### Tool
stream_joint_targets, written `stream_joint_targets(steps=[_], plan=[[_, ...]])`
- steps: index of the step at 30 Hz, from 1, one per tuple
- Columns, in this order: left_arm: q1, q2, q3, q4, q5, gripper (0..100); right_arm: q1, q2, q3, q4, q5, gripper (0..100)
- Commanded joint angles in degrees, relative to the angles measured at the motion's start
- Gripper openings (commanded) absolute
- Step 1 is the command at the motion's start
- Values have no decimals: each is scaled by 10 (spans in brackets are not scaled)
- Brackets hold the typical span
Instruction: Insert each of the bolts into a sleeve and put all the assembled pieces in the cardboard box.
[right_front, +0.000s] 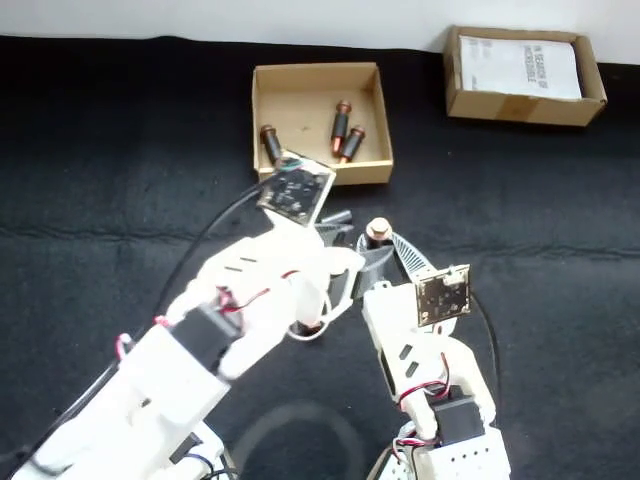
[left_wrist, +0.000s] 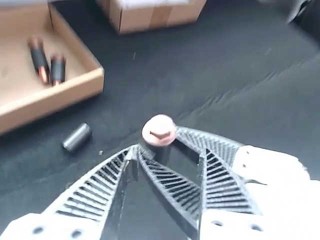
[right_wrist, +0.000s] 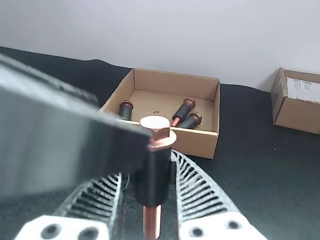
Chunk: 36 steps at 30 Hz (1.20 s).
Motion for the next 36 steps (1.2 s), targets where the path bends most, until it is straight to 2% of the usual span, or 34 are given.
stream_joint_targets(steps=[1,5,11,16,21,27,34,36], plan=[[-2,-95,-71,59,2,200,10,-3,29,-10,4,6],[-19,-186,-95,115,3,192,10,-7,39,-9,5,6],[-144,-317,-33,136,-1,4,7,-1,-8,-7,4,6],[-241,-409,82,135,-41,8,7,0,-95,60,4,6],[-327,-504,223,135,-44,9,7,21,-160,101,4,6],[-415,-521,355,130,-44,9,9,201,-299,100,4,6],[-492,-520,511,-24,-44,9,9,444,-492,83,-1,6],[-495,-516,517,-37,-43,9,9,502,-545,65,-32,6]])
